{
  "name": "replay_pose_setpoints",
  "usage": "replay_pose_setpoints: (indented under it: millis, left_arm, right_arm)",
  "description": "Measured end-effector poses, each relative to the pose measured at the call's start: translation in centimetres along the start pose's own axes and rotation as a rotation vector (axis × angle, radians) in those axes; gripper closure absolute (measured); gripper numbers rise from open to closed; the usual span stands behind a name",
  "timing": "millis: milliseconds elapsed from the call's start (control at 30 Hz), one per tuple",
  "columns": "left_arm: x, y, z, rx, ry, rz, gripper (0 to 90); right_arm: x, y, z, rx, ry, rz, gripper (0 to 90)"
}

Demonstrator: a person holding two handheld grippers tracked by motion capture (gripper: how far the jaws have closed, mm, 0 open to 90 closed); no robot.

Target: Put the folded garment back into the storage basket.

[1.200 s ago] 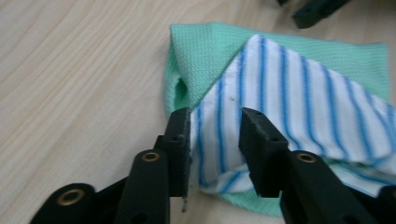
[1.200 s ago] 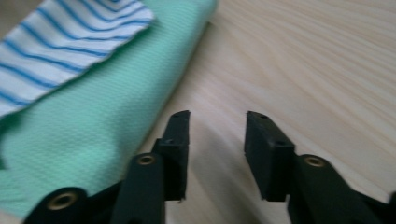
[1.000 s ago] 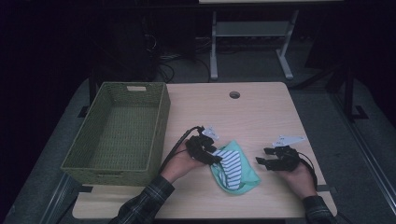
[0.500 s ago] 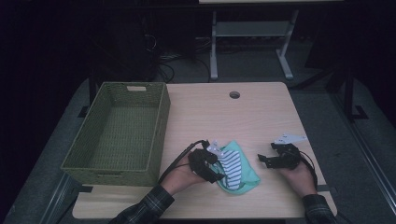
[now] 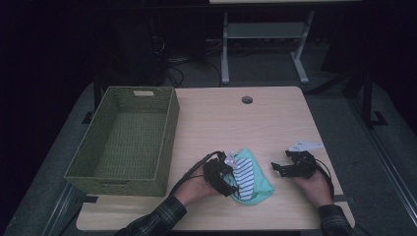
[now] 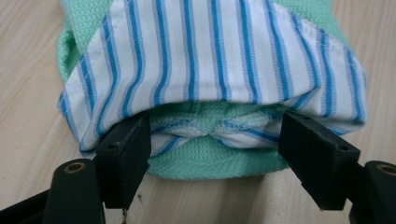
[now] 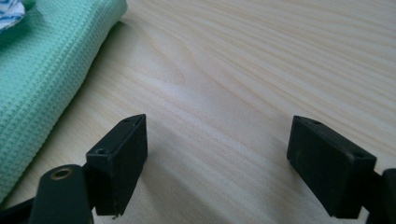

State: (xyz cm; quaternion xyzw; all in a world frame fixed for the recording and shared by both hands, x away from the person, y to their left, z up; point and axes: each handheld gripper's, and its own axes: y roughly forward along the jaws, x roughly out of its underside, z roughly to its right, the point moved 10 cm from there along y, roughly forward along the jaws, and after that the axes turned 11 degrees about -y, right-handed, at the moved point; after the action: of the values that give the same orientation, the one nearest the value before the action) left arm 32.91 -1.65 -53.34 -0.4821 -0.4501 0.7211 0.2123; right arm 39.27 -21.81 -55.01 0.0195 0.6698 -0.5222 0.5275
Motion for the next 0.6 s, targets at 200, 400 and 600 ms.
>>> replay_pose_setpoints:
  millis: [200,400,600]
  left_arm:
    - [0.07,0.76,0.08,-0.015,0.010,-0.014,23.2]
    - [0.04,0.90,0.06,-0.029,0.016,-0.008,23.5]
    - [0.00,0.79,-0.09,-0.031,0.016,-0.003,27.4]
  right_arm:
    - [0.00,0.00,0.00,0.000,0.001,-0.001,19.7]
    - [0.00,0.00,-0.01,0.000,0.001,0.000,19.7]
    - [0.01,0.00,-0.02,0.000,0.001,-0.001,19.7]
